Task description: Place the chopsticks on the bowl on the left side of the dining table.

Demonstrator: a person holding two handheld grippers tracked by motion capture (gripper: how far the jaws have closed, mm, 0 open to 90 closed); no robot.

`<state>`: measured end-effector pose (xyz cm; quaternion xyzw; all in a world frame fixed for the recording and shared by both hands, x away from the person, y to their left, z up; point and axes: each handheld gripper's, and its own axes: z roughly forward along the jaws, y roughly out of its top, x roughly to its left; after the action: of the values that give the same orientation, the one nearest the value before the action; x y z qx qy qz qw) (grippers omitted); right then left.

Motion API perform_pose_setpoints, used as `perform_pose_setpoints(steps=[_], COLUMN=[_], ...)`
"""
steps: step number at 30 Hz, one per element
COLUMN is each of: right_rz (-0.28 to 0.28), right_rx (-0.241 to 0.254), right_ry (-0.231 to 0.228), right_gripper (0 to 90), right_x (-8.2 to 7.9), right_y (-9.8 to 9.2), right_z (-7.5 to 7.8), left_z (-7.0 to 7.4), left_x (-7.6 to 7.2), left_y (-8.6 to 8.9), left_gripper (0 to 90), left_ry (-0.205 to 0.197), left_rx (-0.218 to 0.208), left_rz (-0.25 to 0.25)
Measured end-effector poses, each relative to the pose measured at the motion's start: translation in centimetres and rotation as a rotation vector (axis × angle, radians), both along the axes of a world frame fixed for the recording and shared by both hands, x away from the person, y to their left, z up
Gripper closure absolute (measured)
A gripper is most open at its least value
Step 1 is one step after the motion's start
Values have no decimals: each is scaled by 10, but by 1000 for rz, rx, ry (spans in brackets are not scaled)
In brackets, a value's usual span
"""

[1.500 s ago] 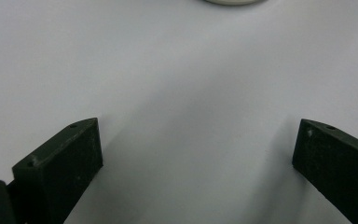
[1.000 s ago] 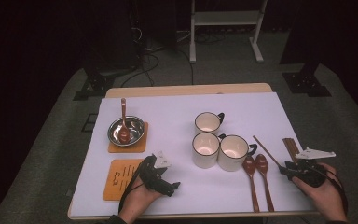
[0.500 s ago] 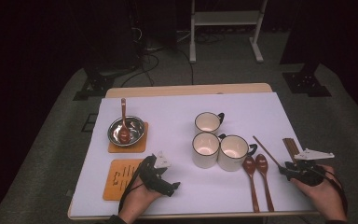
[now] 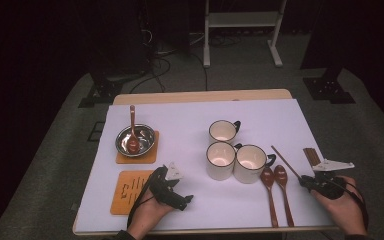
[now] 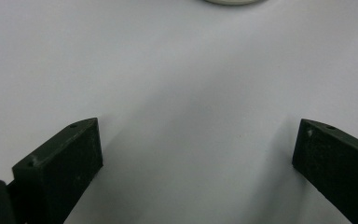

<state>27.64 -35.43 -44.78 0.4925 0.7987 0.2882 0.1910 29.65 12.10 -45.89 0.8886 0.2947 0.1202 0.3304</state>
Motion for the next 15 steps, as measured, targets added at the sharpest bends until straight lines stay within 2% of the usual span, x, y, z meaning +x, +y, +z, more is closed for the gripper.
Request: perform_pose_setpoints(steps=[9, 15], right_rz=[-22, -23], right_rx=[43, 53], right_ry=[20, 20], right_gripper=[822, 852], right_x=[2, 3], right_y=[-3, -4], right_z=[0, 0], left_z=[0, 0], left_x=[0, 0], left_y=[0, 0], left_gripper=[5, 5], left_ry=[0, 0], left_rx=[0, 0], left_rz=[0, 0])
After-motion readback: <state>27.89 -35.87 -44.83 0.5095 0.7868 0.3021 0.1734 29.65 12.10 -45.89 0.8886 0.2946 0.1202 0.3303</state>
